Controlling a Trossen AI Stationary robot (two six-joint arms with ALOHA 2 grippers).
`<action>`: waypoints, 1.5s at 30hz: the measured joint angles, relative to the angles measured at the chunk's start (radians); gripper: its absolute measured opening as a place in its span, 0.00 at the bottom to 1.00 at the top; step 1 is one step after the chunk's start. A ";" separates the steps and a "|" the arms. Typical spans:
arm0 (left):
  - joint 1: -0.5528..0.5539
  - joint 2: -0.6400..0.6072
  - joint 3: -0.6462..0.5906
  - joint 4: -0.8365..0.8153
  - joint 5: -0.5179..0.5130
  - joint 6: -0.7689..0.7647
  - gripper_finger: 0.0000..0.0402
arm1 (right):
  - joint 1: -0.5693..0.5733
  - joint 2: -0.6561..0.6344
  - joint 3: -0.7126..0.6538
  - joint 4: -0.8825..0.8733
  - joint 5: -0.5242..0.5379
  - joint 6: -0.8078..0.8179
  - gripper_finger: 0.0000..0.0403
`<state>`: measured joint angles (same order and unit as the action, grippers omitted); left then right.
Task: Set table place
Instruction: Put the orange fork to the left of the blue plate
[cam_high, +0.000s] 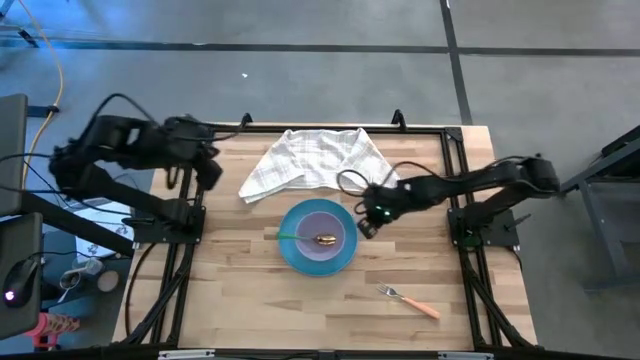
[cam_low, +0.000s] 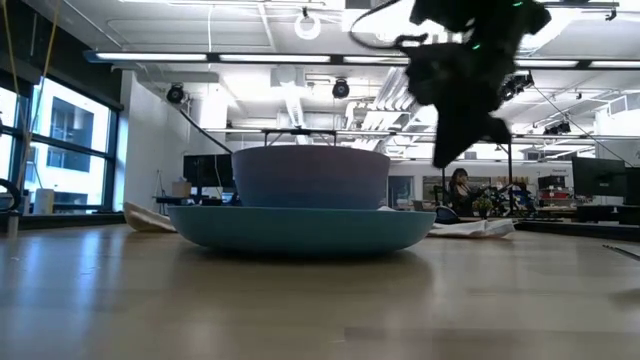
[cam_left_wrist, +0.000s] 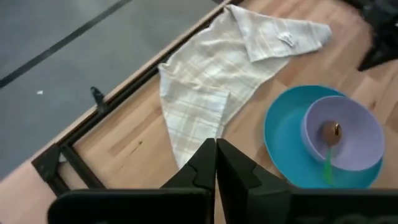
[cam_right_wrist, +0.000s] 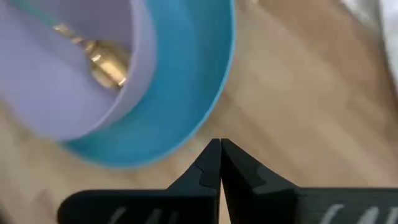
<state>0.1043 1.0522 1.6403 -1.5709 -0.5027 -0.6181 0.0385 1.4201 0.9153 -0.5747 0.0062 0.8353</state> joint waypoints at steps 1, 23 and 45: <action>0.000 -0.025 -0.022 -0.001 -0.010 -0.017 0.00 | 0.015 -0.032 -0.014 -0.013 -0.006 0.032 0.00; 0.000 -0.049 -0.219 0.242 -0.003 0.005 0.00 | 0.711 -0.041 0.119 -0.319 -0.160 0.780 0.07; 0.000 0.024 -0.219 0.269 0.060 -0.094 0.00 | 0.774 0.353 0.116 -0.165 -0.129 0.638 0.56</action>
<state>0.1043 1.0767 1.4216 -1.3022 -0.4428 -0.7119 0.8124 1.7732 1.0317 -0.7397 -0.1230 1.4735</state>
